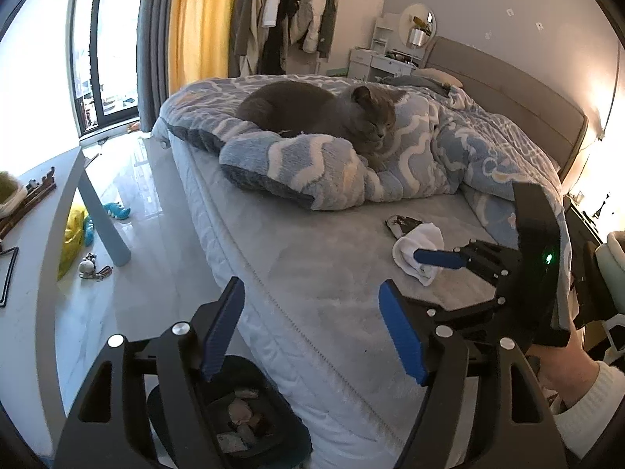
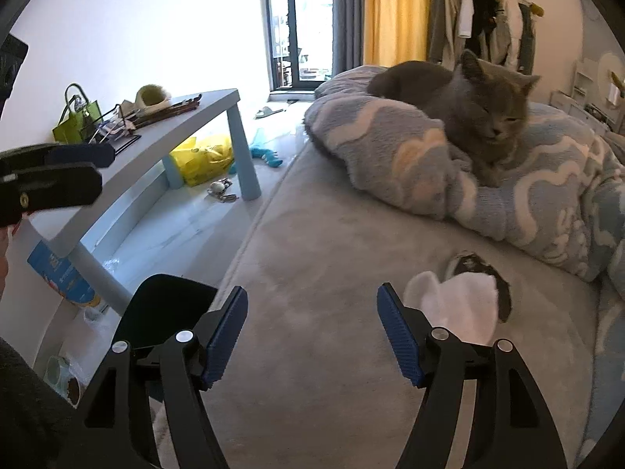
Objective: Collect trash
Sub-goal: 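Move both tools back over the bed toward the white cloth, then close the right tool on the white cloth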
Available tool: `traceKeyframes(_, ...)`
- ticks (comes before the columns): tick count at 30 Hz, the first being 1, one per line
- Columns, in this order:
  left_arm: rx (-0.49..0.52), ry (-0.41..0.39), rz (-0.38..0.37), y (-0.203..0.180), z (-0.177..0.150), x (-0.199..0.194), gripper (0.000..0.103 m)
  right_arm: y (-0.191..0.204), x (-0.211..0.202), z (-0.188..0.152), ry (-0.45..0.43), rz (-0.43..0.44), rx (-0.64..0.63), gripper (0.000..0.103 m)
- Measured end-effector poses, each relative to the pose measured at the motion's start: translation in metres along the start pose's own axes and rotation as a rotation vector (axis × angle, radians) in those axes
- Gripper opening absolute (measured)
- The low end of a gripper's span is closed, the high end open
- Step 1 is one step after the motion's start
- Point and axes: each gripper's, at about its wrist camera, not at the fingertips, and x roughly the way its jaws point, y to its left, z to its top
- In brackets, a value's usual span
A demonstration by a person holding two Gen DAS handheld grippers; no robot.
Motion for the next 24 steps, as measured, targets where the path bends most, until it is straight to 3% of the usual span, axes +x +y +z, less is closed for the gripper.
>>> traceKeyframes(10, -0.001, 0.012, -0.016, -0.004, 0.010, 0.020, 0.075, -0.034, 0.005, 0.000, 0.003, -0.047, 0.038, 0.071)
traceKeyframes(24, -0.001, 0.027, -0.065, -0.014, 0.024, 0.045, 0.078, -0.070, 0.025, -0.011, 0.071, -0.093, 0.092, 0.071)
